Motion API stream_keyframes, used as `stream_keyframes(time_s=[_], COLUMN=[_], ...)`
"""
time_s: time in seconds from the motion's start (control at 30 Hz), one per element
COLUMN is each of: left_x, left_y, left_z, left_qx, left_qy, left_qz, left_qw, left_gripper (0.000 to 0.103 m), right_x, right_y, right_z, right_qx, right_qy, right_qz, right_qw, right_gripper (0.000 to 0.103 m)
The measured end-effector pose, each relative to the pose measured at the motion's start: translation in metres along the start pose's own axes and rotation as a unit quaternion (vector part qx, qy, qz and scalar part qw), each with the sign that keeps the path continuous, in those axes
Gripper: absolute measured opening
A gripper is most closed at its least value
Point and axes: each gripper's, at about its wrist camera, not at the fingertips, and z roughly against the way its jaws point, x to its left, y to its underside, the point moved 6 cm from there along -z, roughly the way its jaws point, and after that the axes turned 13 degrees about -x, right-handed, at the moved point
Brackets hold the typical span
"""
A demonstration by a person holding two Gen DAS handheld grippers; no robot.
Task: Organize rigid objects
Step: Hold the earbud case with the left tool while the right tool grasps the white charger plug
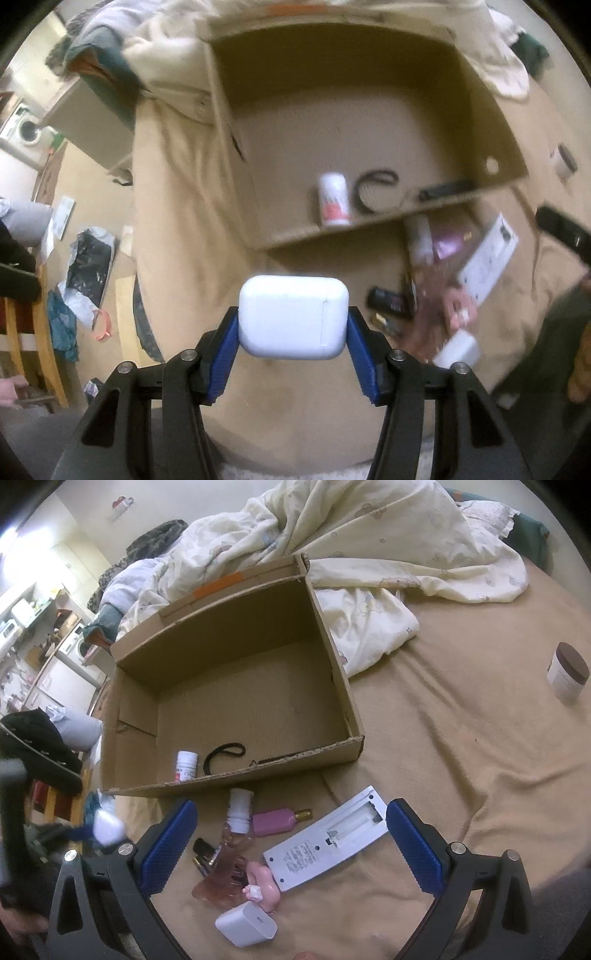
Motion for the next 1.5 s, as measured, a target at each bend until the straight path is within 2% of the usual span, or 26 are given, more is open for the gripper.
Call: stream_keyframes(time_s=[0.1, 0.27, 0.4, 0.6, 0.77, 0.87, 1.03, 1.13, 1.23, 1.3, 1.33, 1.37, 1.5], left_x=[0.008, 0.015, 0.009, 0.007, 0.007, 0.006, 0.007, 0.007, 0.005, 0.005, 0.006, 0.006, 0.007], left_y=[-0.010, -0.005, -0.006, -0.007, -0.007, -0.006, -0.006, -0.006, -0.005, -0.005, -0.004, -0.004, -0.004], left_z=[0.000, -0.006, 0.001, 0.005, 0.007, 0.009, 0.011, 0.011, 0.010, 0.010, 0.010, 0.009, 0.008], left_qx=[-0.007, -0.011, -0.029, -0.033, -0.036, -0.039, -0.042, -0.040, -0.040, -0.039, -0.039, -0.040, -0.039], left_qy=[0.005, 0.025, 0.031, 0.041, 0.040, 0.042, 0.044, 0.047, 0.042, 0.041, 0.040, 0.039, 0.037], left_qz=[0.014, 0.038, 0.046, 0.048, 0.049, 0.049, 0.051, 0.053, 0.047, 0.045, 0.045, 0.044, 0.045], left_qw=[0.9999, 0.9989, 0.9980, 0.9974, 0.9973, 0.9971, 0.9968, 0.9967, 0.9972, 0.9974, 0.9974, 0.9975, 0.9975], left_gripper=[0.052, 0.052, 0.052, 0.052, 0.052, 0.052, 0.052, 0.052, 0.052, 0.052, 0.052, 0.052, 0.052], right_x=[0.003, 0.010, 0.012, 0.027, 0.025, 0.028, 0.050, 0.065, 0.073, 0.079, 0.081, 0.082, 0.080], right_y=[0.003, 0.008, 0.028, 0.066, 0.087, 0.093, 0.117, 0.133, 0.151, 0.156, 0.156, 0.156, 0.150], right_z=[0.000, 0.007, 0.007, 0.016, 0.012, 0.006, -0.011, -0.024, -0.036, -0.038, -0.038, -0.037, -0.030], right_qx=[0.007, 0.014, 0.061, 0.121, 0.150, 0.164, 0.207, 0.219, 0.233, 0.232, 0.227, 0.222, 0.210], right_qy=[-0.003, -0.008, -0.021, -0.044, -0.034, -0.042, -0.041, -0.014, 0.013, 0.016, 0.018, 0.024, 0.020], right_qz=[0.005, 0.020, -0.005, -0.018, -0.026, -0.029, 0.022, 0.100, 0.163, 0.190, 0.201, 0.209, 0.198], right_qw=[1.000, 1.000, 0.998, 0.992, 0.988, 0.985, 0.977, 0.971, 0.959, 0.954, 0.953, 0.952, 0.957], right_gripper=[0.103, 0.103, 0.103, 0.103, 0.103, 0.103, 0.103, 0.102, 0.083, 0.082, 0.076, 0.066, 0.066])
